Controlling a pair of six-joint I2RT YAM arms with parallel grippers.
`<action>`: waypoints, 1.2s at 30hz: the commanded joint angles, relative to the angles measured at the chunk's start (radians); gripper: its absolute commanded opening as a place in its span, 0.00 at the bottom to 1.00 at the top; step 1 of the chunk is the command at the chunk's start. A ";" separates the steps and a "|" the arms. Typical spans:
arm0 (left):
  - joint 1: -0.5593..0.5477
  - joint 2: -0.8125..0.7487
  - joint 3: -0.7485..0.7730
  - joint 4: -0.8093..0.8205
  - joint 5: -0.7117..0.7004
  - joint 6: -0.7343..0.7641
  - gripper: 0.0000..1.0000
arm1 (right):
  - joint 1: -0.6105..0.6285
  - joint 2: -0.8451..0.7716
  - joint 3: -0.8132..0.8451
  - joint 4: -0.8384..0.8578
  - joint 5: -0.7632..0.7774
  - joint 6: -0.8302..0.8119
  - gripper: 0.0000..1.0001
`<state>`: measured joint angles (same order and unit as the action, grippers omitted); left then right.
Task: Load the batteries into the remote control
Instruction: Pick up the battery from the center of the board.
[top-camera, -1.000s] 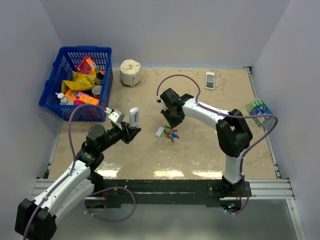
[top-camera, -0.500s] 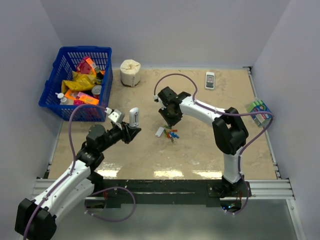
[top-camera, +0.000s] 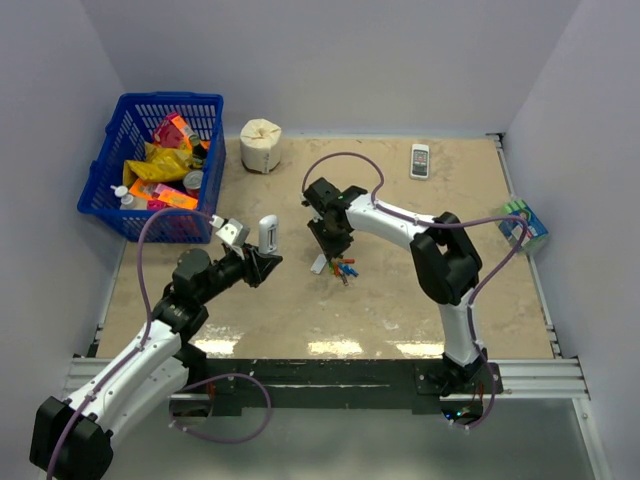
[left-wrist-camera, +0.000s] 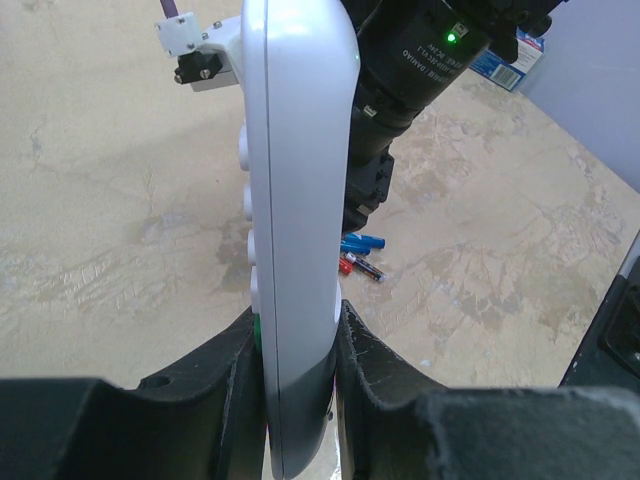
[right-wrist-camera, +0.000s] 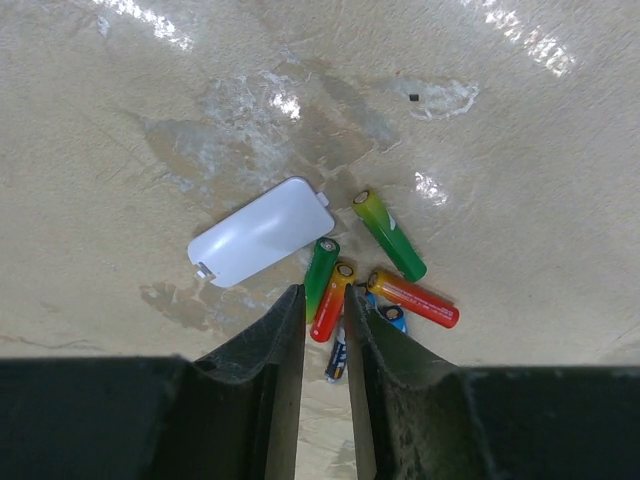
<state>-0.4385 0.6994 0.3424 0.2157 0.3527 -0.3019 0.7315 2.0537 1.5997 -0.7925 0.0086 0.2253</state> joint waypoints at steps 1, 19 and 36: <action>0.007 -0.011 0.044 0.051 0.011 0.021 0.00 | 0.011 0.003 0.031 -0.011 -0.006 0.066 0.25; 0.007 -0.029 0.043 0.056 0.020 0.018 0.00 | 0.022 0.065 0.077 -0.024 -0.004 0.068 0.25; 0.007 -0.034 0.041 0.056 0.022 0.020 0.00 | 0.034 0.074 0.059 -0.031 0.011 0.063 0.18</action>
<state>-0.4385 0.6804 0.3424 0.2165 0.3630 -0.3023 0.7555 2.1410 1.6436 -0.8124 0.0093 0.2775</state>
